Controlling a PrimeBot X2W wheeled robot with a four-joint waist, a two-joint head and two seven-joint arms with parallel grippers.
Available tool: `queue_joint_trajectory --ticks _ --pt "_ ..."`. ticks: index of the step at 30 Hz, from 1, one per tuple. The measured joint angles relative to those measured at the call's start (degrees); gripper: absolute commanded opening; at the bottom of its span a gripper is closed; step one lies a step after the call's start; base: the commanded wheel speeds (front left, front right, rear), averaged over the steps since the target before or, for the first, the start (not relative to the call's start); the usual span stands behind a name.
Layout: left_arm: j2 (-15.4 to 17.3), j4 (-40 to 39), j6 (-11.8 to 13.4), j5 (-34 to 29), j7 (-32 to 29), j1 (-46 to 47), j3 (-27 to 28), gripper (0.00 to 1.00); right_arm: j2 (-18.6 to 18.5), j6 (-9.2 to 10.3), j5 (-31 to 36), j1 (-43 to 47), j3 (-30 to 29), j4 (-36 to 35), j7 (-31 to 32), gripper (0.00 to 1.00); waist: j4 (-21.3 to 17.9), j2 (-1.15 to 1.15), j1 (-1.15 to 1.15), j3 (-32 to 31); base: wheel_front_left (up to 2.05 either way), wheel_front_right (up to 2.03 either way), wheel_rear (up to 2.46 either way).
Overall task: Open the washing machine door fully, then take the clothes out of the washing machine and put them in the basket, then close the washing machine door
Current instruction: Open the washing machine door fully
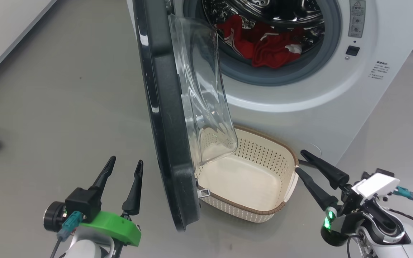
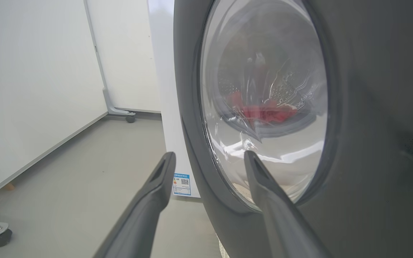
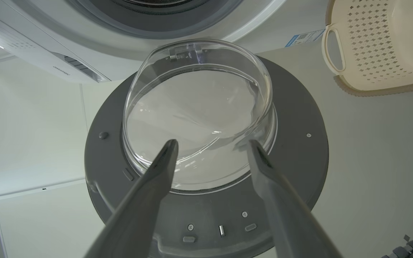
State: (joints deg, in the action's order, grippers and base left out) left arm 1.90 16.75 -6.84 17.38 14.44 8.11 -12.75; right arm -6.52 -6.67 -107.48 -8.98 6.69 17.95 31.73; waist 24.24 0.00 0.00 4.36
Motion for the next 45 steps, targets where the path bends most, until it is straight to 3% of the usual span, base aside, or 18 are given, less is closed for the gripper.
queue_joint_trajectory --ticks 13,23,30,35,40,45 --pt "0.0 0.6 0.0 -0.4 0.0 -1.1 0.2 1.00 -2.4 -0.27 17.9 3.8 -2.6 -4.0 -17.1 1.00 -0.9 0.00 0.00 -0.6 0.00 0.00 0.00" --pt "0.0 0.6 0.0 -0.6 0.0 -1.1 0.4 1.00 -10.1 -0.12 43.8 5.0 -2.4 -4.0 -35.6 1.00 -1.2 0.00 0.00 -0.5 0.00 0.00 0.00" --pt "0.0 0.6 0.0 -0.8 0.0 -1.1 1.0 1.00 -15.5 6.12 61.3 5.0 -1.4 -4.1 -47.3 1.00 -1.6 0.00 0.00 -0.7 0.00 0.00 0.00" --pt "0.0 0.6 0.0 -0.8 0.0 -1.1 1.2 1.00 -15.5 10.11 67.4 5.6 1.2 -4.1 -47.0 1.00 -1.6 0.00 0.00 -0.8 0.00 0.00 0.00" --pt "0.0 0.6 0.0 -0.8 0.0 -1.1 1.2 1.00 -14.9 12.44 71.5 6.3 2.8 -4.3 -46.8 1.00 -1.6 0.00 0.00 -0.9 0.00 0.00 0.00" --pt "0.0 0.6 0.0 -0.8 0.0 -1.1 1.2 1.00 -12.8 12.89 74.9 8.0 4.5 -4.4 -46.7 1.00 -1.5 0.00 0.00 -0.8 0.00 0.00 0.00"
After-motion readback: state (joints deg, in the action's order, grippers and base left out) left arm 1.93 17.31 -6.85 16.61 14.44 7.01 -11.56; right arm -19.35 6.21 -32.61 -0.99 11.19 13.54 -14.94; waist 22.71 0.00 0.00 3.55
